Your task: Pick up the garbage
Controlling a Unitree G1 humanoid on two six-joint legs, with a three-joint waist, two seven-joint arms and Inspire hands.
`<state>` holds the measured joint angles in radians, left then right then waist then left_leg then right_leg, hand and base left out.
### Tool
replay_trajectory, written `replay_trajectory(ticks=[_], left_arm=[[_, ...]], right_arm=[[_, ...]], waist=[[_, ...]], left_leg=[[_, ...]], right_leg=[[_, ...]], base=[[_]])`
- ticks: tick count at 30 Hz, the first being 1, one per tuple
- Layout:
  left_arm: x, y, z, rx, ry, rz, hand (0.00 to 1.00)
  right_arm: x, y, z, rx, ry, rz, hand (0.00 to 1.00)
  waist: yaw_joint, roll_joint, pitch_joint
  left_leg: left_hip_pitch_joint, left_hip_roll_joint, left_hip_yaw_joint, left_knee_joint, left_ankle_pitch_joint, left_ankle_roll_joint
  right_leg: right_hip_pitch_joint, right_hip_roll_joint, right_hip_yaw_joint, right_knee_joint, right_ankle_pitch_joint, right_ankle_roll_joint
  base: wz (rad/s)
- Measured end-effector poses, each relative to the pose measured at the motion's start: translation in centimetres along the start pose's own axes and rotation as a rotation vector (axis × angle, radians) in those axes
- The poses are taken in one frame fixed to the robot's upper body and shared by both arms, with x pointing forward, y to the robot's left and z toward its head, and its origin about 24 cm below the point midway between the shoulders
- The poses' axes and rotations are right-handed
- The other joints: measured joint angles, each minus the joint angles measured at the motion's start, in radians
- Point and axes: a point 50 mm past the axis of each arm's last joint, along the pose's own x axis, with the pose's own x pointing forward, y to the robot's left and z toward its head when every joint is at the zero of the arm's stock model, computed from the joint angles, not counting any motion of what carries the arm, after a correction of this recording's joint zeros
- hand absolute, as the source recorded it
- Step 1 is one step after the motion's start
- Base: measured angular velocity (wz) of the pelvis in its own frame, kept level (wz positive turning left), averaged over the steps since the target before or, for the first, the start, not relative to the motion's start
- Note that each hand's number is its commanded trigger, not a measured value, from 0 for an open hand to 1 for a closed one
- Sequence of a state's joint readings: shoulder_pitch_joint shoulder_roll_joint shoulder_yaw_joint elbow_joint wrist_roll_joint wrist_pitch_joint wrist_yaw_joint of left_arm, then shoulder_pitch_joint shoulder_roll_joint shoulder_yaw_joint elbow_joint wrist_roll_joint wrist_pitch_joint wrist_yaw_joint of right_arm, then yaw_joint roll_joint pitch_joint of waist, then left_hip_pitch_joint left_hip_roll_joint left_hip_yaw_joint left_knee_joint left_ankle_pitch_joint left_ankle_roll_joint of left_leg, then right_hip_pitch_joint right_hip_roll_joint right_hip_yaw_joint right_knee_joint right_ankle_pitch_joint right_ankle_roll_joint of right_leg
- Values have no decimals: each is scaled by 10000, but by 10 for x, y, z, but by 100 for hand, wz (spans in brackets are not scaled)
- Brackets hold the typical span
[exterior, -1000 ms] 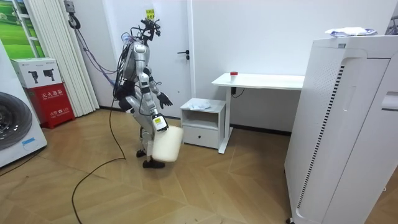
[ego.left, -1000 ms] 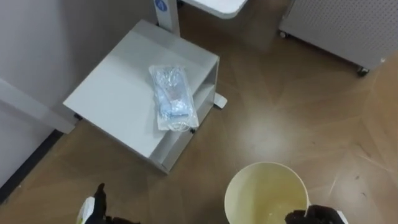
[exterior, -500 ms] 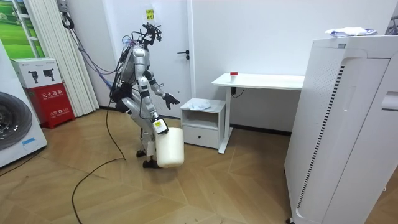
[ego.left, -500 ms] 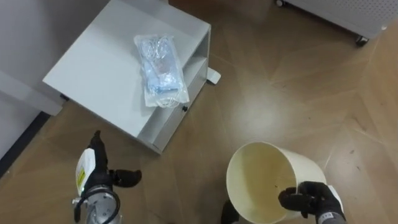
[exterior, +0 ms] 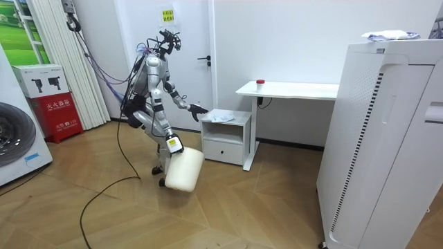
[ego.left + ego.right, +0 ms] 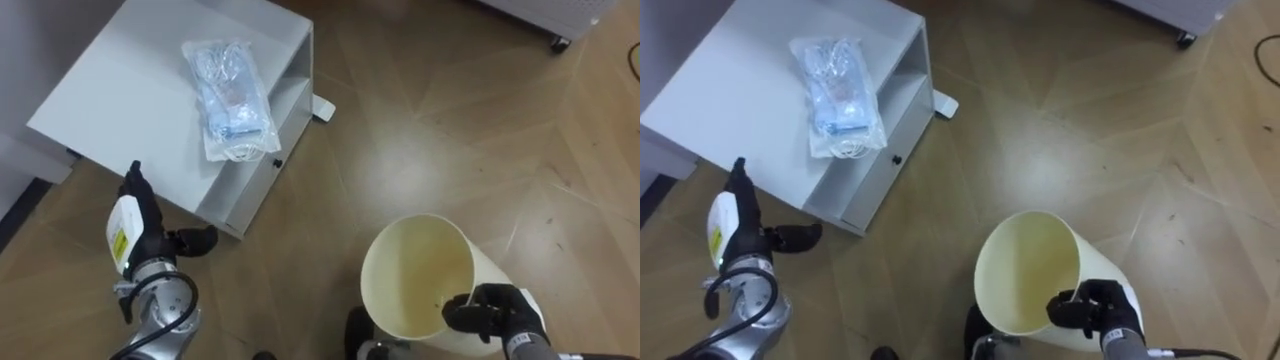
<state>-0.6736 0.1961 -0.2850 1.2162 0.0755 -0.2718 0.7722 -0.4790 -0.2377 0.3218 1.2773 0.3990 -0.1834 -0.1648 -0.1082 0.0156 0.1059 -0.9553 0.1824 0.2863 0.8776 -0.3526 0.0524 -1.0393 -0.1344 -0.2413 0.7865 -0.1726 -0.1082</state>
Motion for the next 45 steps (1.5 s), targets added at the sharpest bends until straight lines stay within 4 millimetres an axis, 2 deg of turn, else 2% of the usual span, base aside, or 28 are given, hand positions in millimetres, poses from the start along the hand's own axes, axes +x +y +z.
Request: replay_trajectory(ticks=[4,10,13,16,26,28,31,37,42,43,45], left_arm=[[11,4,18,88,-693,187,0],[20,14,26,666,-1461,514,0],[22,15,32,883,-1811,717,0],[22,16,36,1088,-2135,884,0],[25,18,48,1510,-2956,1256,0],[26,19,52,1729,-3285,1408,0],[28,21,54,2036,-3553,1522,0],[29,22,56,2750,-4049,1500,0],[32,25,50,3599,-3966,1534,0],[32,26,49,3810,-3944,1531,11],[32,26,48,4034,-3987,1515,53]], right_arm=[[2,3,9,77,-232,78,100],[1,6,11,212,-414,206,100],[1,8,15,276,-618,257,100],[1,9,18,313,-774,255,100],[0,6,28,463,-1268,61,100],[1,3,29,666,-1340,-28,100],[0,4,28,681,-1303,59,100],[1,1,29,965,-1287,85,100],[1,2,28,1097,-1120,258,100],[1,2,29,1137,-1128,310,100],[1,2,28,1206,-1081,348,100]], waist=[[-226,27,33],[-598,51,53],[-644,69,54],[-785,95,50],[-871,198,63],[-965,202,63],[-1078,208,66],[-1108,208,66],[-1149,209,66],[-1163,210,67],[-1169,212,68]], left_leg=[[-482,146,-32,496,-148,16],[-1140,232,-297,1181,-350,-24],[-1413,333,-323,1548,-495,-35],[-1589,327,-361,1806,-586,-44],[-2230,336,-494,2380,-695,-157],[-2432,316,-502,2464,-694,-167],[-2630,323,-557,2644,-703,-158],[-2722,350,-561,2701,-704,-157],[-2726,375,-585,2696,-725,-132],[-2739,374,-603,2696,-732,-131],[-2768,376,-632,2694,-735,-129]], right_leg=[[-446,-2,-19,400,-89,-68],[-978,-57,-131,1039,-351,-149],[-1253,-65,-143,1377,-466,-221],[-1467,-153,-134,1727,-635,-252],[-2114,-255,-152,2394,-808,-449],[-2318,-363,-163,2552,-835,-488],[-2431,-373,-230,2674,-858,-524],[-2522,-388,-230,2728,-861,-531],[-2523,-382,-244,2707,-865,-534],[-2524,-380,-252,2696,-867,-530],[-2523,-378,-286,2669,-868,-529]], base=[[0],[3],[-3],[5],[2],[12],[2],[0],[0],[0],[0]])
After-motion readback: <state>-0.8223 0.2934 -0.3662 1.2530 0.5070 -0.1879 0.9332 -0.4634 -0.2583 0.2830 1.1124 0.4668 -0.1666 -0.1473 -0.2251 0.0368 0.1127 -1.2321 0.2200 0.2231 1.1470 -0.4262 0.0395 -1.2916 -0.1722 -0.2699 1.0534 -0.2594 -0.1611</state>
